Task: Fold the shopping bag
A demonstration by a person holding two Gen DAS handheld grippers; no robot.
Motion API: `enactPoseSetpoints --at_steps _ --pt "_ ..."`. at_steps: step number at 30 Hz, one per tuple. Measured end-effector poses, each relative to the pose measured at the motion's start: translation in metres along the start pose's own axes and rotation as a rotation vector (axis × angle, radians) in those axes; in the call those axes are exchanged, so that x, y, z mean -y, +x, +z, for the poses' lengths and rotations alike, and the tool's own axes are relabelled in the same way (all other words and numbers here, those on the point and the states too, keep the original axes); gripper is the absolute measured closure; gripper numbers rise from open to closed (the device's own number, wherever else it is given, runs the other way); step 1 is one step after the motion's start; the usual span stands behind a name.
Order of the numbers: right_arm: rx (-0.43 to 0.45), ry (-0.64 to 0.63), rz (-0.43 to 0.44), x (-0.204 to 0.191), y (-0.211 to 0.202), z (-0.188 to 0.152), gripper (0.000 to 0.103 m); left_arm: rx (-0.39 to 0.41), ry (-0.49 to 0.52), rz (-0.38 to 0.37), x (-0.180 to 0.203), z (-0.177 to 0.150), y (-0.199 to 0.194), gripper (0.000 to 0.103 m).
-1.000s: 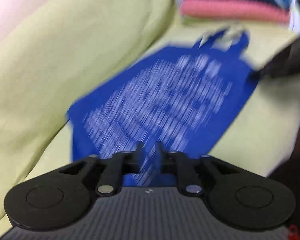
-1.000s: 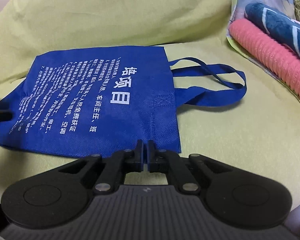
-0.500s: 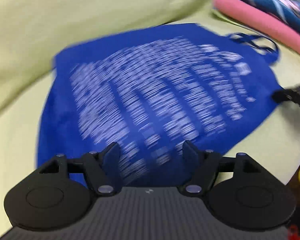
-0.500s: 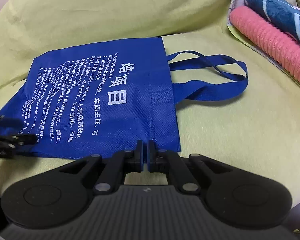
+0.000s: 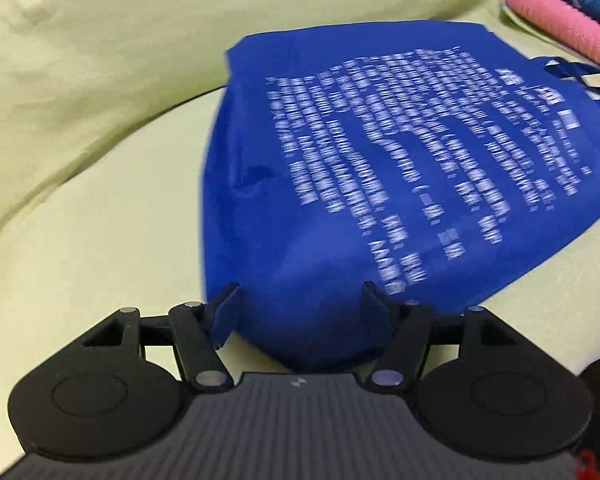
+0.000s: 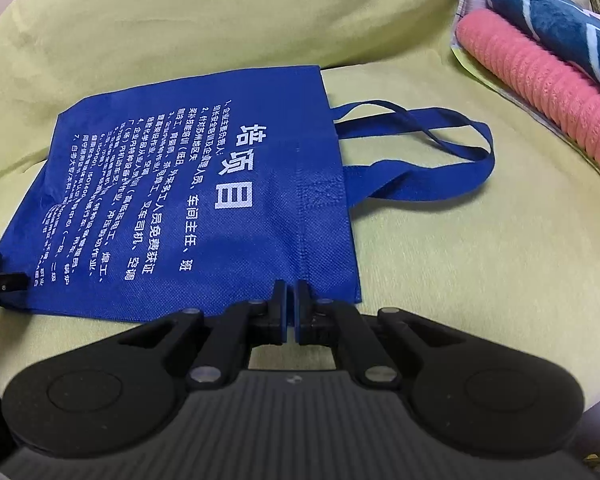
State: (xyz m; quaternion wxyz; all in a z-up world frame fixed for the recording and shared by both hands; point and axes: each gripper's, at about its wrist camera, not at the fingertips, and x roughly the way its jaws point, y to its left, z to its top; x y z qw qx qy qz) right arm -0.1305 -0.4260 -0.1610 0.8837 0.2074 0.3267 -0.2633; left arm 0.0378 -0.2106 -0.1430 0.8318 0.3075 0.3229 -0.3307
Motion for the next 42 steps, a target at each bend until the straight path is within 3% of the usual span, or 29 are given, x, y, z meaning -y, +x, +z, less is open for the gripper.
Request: enactPoseSetpoints --at_steps 4,9,13,16,20,24,28,33,35,36,37,39,40,42 --pt "-0.001 -0.001 0.008 0.002 0.000 0.000 0.103 -0.015 0.053 0.088 -0.019 -0.009 -0.001 0.037" --pt "-0.006 0.010 0.021 0.004 -0.001 0.001 0.103 0.095 0.144 0.050 -0.053 0.025 -0.031 0.038" --pt "-0.008 0.011 0.034 0.006 -0.002 0.001 0.102 0.173 0.270 -0.095 -0.067 0.093 -0.043 0.037" --pt "-0.014 0.029 0.059 0.010 -0.001 0.003 0.102 0.174 0.407 -0.249 -0.062 0.157 -0.026 0.032" --pt "-0.027 0.058 0.091 0.016 0.000 0.005 0.102 0.073 0.531 -0.452 -0.049 0.235 0.031 0.032" --pt "-0.048 0.069 0.105 0.019 0.001 0.008 0.103 -0.051 0.557 -0.638 -0.037 0.293 0.092 0.031" --pt "-0.054 0.050 0.094 0.015 0.002 0.009 0.103 -0.185 0.548 -0.811 -0.022 0.324 0.149 0.027" --pt "-0.049 0.057 0.078 0.013 0.002 0.008 0.103 -0.291 0.538 -0.958 0.003 0.324 0.194 0.027" --pt "-0.052 0.049 0.078 0.013 0.002 0.009 0.103 -0.297 0.551 -0.987 0.009 0.319 0.198 0.043" --pt "-0.053 0.038 0.077 0.012 0.002 0.010 0.103 -0.286 0.562 -1.003 0.011 0.316 0.195 0.064" --pt "-0.053 0.032 0.077 0.012 0.002 0.010 0.103 -0.263 0.574 -1.017 0.010 0.315 0.188 0.078" --pt "-0.052 0.029 0.077 0.012 0.002 0.010 0.103 -0.189 0.618 -1.020 0.007 0.312 0.163 0.087" --pt "-0.050 0.034 0.078 0.012 0.003 0.010 0.103 -0.149 0.643 -1.019 0.005 0.310 0.149 0.100" --pt "-0.043 0.034 0.077 0.012 0.002 0.009 0.103 -0.067 0.696 -1.008 0.000 0.305 0.114 0.100"
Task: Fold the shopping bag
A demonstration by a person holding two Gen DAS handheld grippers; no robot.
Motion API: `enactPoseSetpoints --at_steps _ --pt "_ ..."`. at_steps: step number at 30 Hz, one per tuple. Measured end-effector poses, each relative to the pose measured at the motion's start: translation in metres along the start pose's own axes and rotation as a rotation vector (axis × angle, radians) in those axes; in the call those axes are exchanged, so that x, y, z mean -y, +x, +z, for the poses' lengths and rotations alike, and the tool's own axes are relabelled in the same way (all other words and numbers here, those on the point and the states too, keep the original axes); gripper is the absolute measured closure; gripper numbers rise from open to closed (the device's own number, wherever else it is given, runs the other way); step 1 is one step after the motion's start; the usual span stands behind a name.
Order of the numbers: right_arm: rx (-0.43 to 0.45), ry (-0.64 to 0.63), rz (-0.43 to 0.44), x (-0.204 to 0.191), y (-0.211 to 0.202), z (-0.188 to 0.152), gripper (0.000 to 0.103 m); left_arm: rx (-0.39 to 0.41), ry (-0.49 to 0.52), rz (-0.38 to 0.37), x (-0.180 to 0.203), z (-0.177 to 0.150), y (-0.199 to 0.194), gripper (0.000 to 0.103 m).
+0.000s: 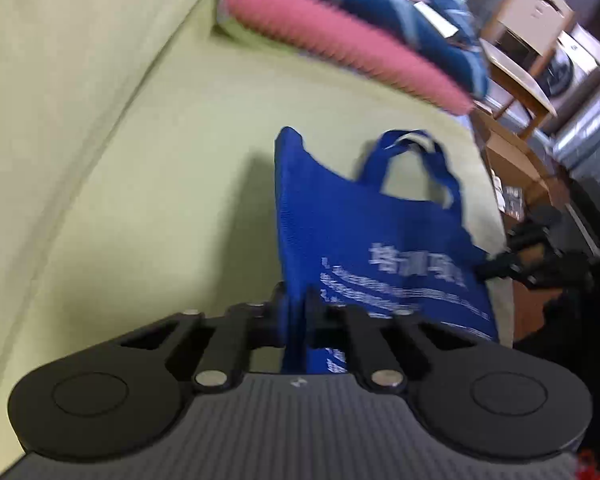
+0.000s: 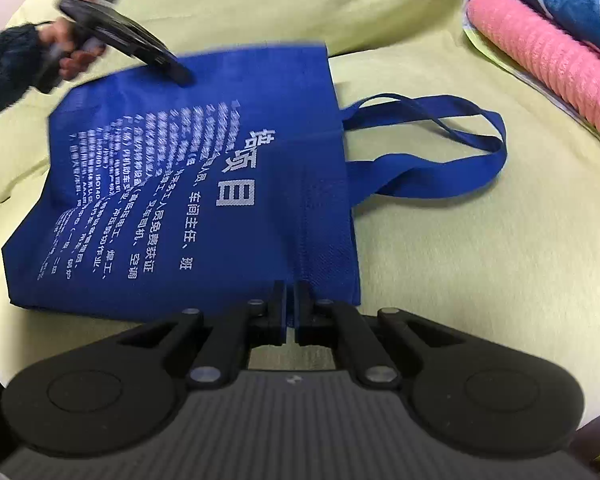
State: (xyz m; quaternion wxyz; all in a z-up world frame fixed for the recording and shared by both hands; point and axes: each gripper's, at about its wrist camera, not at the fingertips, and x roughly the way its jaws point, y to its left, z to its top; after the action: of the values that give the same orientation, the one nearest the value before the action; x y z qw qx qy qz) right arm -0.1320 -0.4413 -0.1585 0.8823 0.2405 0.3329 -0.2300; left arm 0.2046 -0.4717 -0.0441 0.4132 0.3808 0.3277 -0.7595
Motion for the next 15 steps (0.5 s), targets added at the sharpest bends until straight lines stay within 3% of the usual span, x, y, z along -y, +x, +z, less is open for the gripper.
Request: enactPoseSetpoints --at_steps 3,7,10,14,15 --pt "0.013 -0.002 -0.001 -0.001 0.000 -0.002 0.103 0.036 0.141 0.070 0.059 -0.002 -0.030 0.100" --pt "0.027 0.016 0.004 0.001 -0.001 -0.003 0.103 -0.012 0.348 0.159 0.151 -0.021 -0.030 0.100" --pt "0.038 0.026 0.006 0.002 -0.001 -0.004 0.103 -0.082 0.472 0.199 0.211 -0.048 0.005 0.100" --pt "0.056 0.051 0.013 0.006 -0.001 -0.005 0.103 -0.170 0.562 0.331 0.260 -0.083 0.071 0.098" --pt "0.060 0.058 0.017 0.007 -0.001 -0.005 0.103 -0.196 0.576 0.367 0.267 -0.090 0.087 0.082"
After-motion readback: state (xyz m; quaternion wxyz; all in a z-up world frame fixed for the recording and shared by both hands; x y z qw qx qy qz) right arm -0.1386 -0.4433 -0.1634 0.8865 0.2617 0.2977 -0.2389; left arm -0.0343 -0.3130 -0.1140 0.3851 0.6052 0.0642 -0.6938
